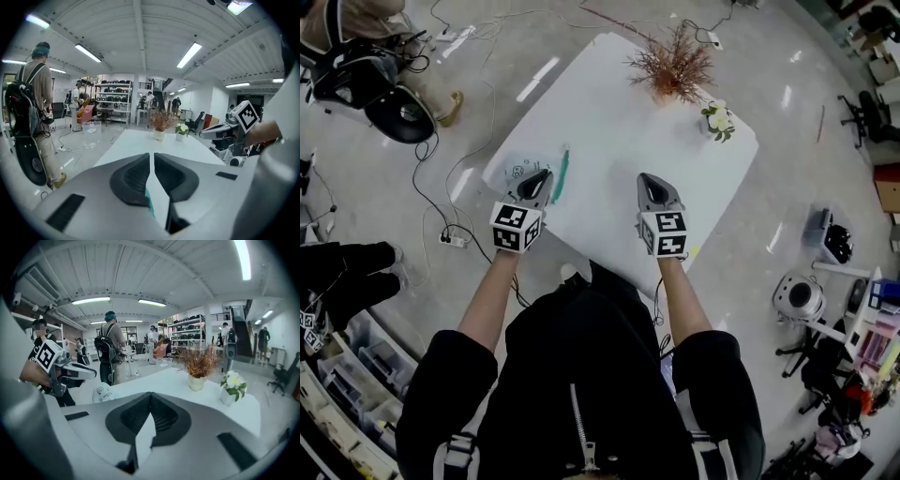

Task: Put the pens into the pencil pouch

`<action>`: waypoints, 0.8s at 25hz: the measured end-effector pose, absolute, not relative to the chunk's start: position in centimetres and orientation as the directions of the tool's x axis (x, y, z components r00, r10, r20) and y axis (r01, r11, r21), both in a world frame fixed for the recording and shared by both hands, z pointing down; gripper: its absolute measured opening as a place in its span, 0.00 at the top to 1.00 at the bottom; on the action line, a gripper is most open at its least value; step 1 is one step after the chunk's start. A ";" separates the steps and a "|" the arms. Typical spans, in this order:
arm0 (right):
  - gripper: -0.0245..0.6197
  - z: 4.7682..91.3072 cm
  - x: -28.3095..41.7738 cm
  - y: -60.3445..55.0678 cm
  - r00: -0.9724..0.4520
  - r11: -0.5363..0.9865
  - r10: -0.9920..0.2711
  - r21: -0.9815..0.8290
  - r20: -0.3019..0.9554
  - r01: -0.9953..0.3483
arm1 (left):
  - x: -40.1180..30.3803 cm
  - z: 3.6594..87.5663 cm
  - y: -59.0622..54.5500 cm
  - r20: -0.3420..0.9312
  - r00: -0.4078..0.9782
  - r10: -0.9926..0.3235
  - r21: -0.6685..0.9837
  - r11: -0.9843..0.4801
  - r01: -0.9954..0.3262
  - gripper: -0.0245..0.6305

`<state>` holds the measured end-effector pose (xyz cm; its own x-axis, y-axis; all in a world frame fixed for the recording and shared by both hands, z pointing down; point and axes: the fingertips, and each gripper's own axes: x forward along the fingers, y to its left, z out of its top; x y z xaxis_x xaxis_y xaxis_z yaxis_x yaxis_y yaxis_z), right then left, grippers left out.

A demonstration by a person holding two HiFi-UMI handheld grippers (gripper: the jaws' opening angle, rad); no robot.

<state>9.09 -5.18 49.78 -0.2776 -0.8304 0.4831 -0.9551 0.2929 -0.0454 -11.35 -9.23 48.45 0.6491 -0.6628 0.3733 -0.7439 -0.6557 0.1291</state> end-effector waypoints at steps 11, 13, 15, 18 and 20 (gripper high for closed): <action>0.95 41.4 9.9 -3.9 -0.206 0.199 -0.935 -0.051 0.288 -0.979 | -12.2 42.3 -7.4 0.267 0.661 -0.701 0.118 -0.657 -0.745 0.90; 0.95 40.8 9.7 -3.7 -0.200 0.197 -0.942 -0.038 0.270 -0.980 | -12.4 41.8 -7.2 0.256 0.660 -0.707 0.119 -0.654 -0.747 0.90; 0.95 40.6 9.2 -3.3 -0.202 0.200 -0.943 -0.034 0.264 -0.979 | -12.7 41.5 -6.9 0.250 0.659 -0.710 0.117 -0.653 -0.748 0.90; 0.95 40.7 8.4 -2.6 -0.212 0.208 -0.941 -0.044 0.264 -0.977 | -13.2 41.4 -6.5 0.249 0.656 -0.713 0.112 -0.651 -0.751 0.90; 0.95 40.9 8.0 -2.3 -0.218 0.213 -0.939 -0.048 0.267 -0.976 | -13.5 41.3 -6.3 0.247 0.653 -0.716 0.113 -0.648 -0.753 0.90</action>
<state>7.96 -2.31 40.87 -0.2180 -0.9386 0.2675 -0.9759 0.2130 -0.0478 -13.54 -6.26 41.34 0.6533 -0.7156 0.2472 -0.7529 -0.6484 0.1130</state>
